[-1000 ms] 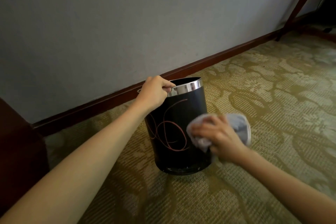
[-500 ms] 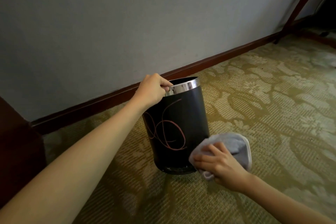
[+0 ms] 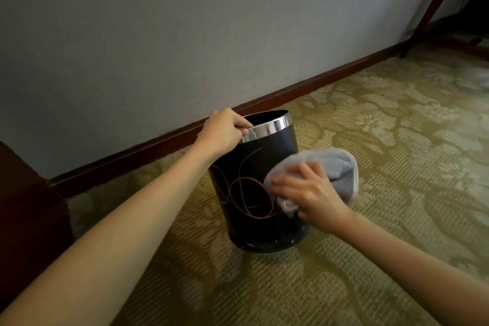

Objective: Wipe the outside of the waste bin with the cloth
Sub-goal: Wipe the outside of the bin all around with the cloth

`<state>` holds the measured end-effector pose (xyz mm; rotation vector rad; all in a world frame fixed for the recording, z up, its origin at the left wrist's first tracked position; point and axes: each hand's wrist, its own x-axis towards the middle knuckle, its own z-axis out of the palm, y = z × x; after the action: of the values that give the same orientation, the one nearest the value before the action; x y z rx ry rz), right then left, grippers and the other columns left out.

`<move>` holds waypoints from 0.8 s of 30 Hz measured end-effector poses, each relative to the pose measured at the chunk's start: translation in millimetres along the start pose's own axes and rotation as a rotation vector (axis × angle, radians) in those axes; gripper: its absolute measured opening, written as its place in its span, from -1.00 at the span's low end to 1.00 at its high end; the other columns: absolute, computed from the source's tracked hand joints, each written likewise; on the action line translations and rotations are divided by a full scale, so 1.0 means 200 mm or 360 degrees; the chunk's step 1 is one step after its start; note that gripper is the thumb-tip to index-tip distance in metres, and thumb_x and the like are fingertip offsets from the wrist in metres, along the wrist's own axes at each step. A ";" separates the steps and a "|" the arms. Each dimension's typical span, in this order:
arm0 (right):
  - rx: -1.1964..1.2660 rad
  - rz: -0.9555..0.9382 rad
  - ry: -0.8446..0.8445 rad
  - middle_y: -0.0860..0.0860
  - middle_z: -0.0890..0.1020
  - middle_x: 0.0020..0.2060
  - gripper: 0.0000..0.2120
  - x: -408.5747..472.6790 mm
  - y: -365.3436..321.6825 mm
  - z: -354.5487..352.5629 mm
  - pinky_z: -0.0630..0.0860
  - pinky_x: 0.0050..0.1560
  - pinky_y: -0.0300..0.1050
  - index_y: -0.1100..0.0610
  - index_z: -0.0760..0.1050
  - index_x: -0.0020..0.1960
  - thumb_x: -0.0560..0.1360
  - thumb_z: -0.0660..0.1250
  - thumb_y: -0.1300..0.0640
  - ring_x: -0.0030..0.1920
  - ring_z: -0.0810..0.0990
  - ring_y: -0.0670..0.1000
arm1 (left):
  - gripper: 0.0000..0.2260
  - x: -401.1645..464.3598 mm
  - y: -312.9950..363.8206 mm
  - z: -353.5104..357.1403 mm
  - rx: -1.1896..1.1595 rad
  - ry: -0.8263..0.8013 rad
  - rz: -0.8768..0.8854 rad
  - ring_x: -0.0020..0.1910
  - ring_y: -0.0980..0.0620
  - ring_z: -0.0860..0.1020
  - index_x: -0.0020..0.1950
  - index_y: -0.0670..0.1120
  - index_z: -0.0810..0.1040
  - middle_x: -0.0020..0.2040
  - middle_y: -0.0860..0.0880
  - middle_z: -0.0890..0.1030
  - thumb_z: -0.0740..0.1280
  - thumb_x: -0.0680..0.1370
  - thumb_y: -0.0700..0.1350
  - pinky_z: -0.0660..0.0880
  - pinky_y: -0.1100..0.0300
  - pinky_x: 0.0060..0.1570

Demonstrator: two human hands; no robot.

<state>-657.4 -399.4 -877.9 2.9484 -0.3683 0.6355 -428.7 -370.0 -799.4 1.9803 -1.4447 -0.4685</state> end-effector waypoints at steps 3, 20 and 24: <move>-0.0095 -0.0304 -0.0292 -0.13 0.63 0.02 -0.82 -0.22 -0.08 0.10 0.43 -0.08 0.02 0.00 0.62 -0.01 0.46 0.28 0.12 -0.03 0.52 0.07 | -0.81 -0.01 0.00 -0.01 -0.0024 -0.0011 -0.0017 0.16 -0.01 0.52 0.09 -0.02 0.65 0.12 -0.02 0.64 0.33 0.52 -0.18 0.45 0.05 0.17; -0.0039 0.0100 0.0200 -0.03 0.63 0.13 -0.60 0.01 -0.02 0.04 0.33 -0.05 0.04 0.10 0.64 0.10 0.28 0.40 0.31 0.08 0.44 0.14 | -0.80 0.01 0.06 0.03 -0.0035 0.0000 -0.0017 0.16 -0.02 0.54 0.10 -0.06 0.65 0.13 -0.08 0.64 0.36 0.50 -0.20 0.44 0.03 0.23; -0.0138 -0.0235 -0.0249 -0.10 0.63 0.06 -0.78 -0.31 -0.14 0.17 0.40 -0.12 0.00 0.04 0.62 0.04 0.50 0.24 0.11 -0.02 0.53 0.10 | -0.80 0.01 0.06 0.02 -0.0046 -0.0054 -0.0051 0.20 -0.03 0.51 0.11 -0.04 0.64 0.16 -0.06 0.62 0.34 0.51 -0.20 0.43 -0.03 0.24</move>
<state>-691.1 -364.6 -936.3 2.9152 -0.1829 0.3634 -439.7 -376.5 -793.7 1.9840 -1.4208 -0.5367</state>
